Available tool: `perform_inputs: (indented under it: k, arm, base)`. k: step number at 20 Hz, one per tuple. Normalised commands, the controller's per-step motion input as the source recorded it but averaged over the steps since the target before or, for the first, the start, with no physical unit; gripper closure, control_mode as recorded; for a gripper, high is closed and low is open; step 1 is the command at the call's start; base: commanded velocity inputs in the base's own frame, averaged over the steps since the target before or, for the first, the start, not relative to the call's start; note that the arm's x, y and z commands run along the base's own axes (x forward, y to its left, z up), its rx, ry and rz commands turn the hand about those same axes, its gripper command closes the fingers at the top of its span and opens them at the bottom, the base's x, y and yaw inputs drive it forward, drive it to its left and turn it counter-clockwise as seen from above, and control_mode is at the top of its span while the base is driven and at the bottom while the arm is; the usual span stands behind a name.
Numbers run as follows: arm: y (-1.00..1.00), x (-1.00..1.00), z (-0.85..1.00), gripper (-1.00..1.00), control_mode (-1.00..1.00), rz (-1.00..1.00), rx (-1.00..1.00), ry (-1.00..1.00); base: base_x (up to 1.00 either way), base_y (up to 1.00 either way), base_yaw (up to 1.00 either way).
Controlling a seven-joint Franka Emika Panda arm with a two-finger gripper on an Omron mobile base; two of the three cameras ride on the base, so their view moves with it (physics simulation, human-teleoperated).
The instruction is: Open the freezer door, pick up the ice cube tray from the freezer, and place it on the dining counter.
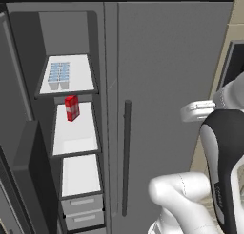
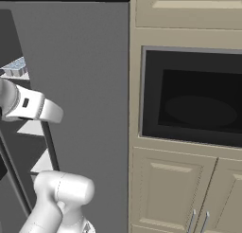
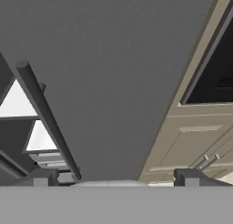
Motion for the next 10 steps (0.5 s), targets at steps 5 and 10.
perform_inputs:
  k: [5,10]
  arm:
    - [0.0,0.0,0.0,-1.0,1.0,0.0,0.0,0.0]
    - [0.0,0.0,0.0,-1.0,1.0,0.0,0.0,0.0]
  base:
    - [-0.26,0.12,0.0]
    - [-0.35,0.53,0.0]
